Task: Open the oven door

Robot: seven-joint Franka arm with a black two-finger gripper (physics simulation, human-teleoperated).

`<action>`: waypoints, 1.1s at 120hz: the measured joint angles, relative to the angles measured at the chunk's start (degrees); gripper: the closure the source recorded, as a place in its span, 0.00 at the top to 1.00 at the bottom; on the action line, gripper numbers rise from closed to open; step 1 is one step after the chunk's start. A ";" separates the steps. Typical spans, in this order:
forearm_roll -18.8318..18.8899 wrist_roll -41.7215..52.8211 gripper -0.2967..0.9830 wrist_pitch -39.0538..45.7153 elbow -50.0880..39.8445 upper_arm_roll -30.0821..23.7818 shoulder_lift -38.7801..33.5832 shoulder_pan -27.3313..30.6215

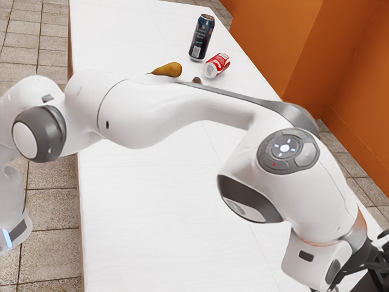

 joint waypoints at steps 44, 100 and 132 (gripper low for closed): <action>-6.56 2.85 0.77 -0.22 -0.45 3.28 0.07 -1.07; -10.20 5.06 0.77 -1.41 0.06 6.36 -1.06 -2.60; -10.59 5.93 0.77 0.32 3.39 6.07 3.17 -2.07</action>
